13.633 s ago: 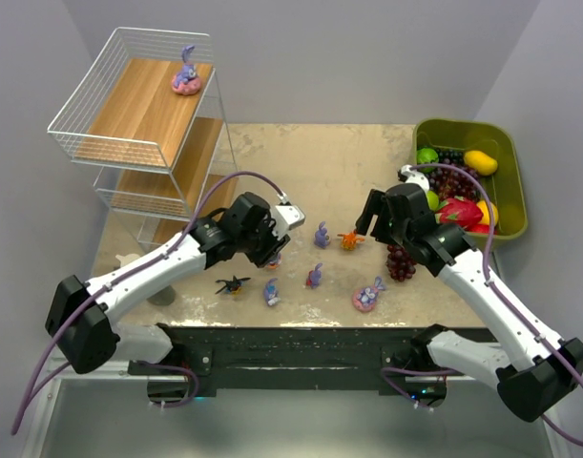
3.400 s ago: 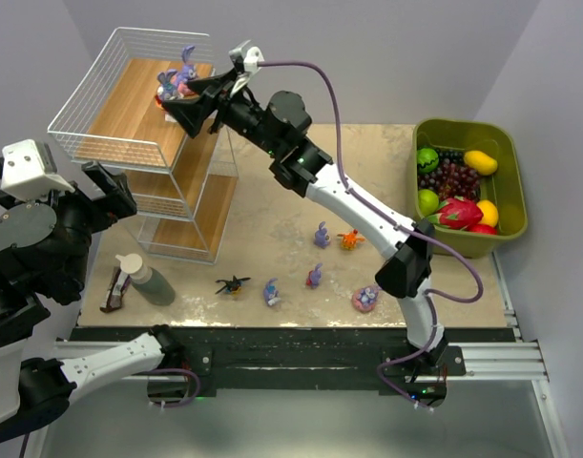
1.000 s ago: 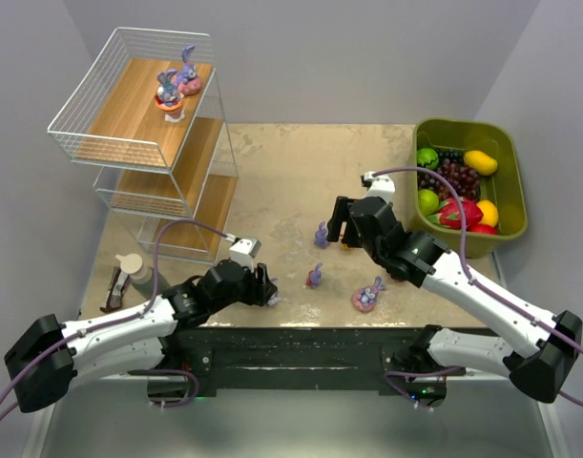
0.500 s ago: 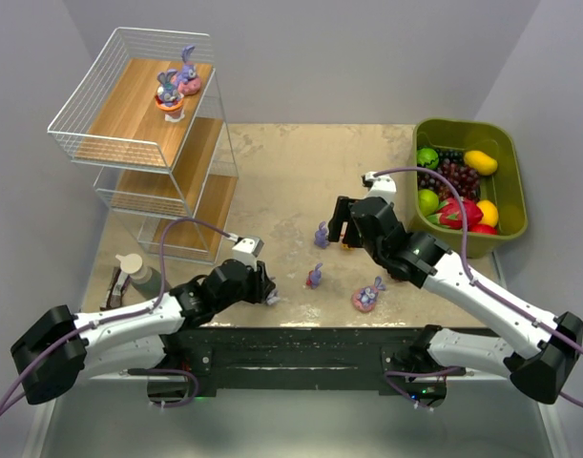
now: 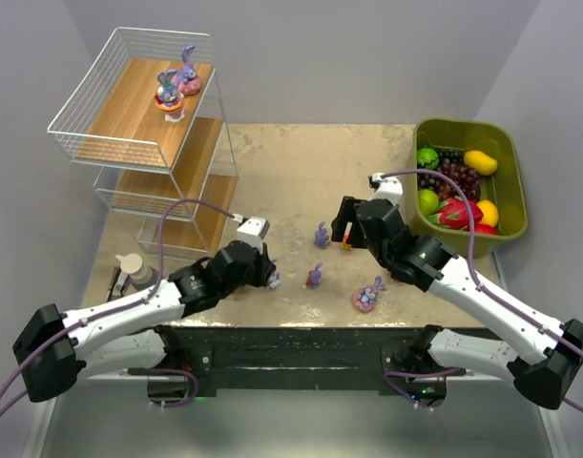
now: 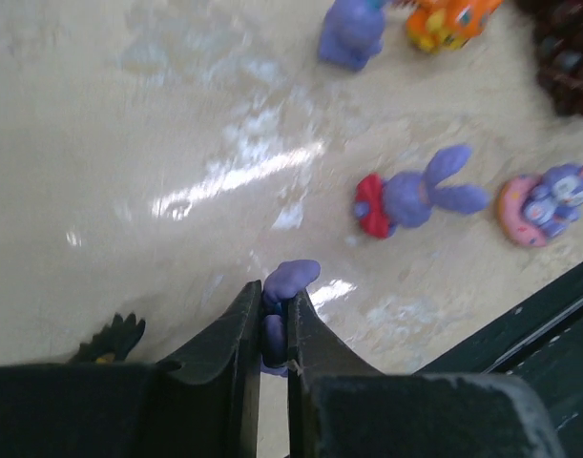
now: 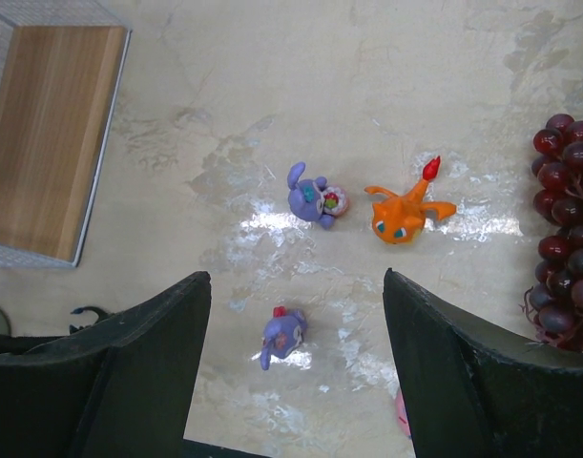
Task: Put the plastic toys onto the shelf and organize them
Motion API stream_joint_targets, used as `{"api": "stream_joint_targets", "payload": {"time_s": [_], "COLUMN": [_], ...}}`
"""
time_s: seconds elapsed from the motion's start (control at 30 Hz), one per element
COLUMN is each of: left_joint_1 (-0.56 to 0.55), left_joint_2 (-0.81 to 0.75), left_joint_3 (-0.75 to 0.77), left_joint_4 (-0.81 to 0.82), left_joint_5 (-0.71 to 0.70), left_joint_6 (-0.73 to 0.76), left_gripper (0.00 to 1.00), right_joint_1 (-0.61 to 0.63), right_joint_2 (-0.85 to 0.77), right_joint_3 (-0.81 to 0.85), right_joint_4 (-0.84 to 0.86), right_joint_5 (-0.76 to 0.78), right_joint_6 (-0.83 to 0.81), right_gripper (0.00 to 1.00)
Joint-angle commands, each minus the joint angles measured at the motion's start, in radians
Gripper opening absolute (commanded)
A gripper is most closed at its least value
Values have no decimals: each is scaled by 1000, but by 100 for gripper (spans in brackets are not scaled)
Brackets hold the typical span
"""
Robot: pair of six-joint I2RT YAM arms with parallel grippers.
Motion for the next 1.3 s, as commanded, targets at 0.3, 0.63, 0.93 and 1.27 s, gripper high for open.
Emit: {"api": "stream_joint_targets", "payload": {"time_s": [0.3, 0.63, 0.93, 1.27], "left_joint_1": [-4, -2, -2, -1], "left_joint_2": [171, 279, 265, 260], "left_joint_3": [929, 1380, 1603, 1778], "left_joint_4": [-711, -945, -1076, -1016], "left_joint_5": [-171, -193, -386, -592], "left_joint_6": [136, 91, 114, 274], "left_gripper": [0, 0, 0, 0], "right_joint_1": [-9, -45, -52, -54], "right_joint_2": [-3, 48, 46, 13], "right_joint_3": [61, 137, 88, 38], "right_joint_4": [22, 62, 104, 117], "right_joint_5": [34, -40, -86, -90], "right_joint_6": [-18, -120, -123, -89], "right_gripper": [76, 76, 77, 77]}}
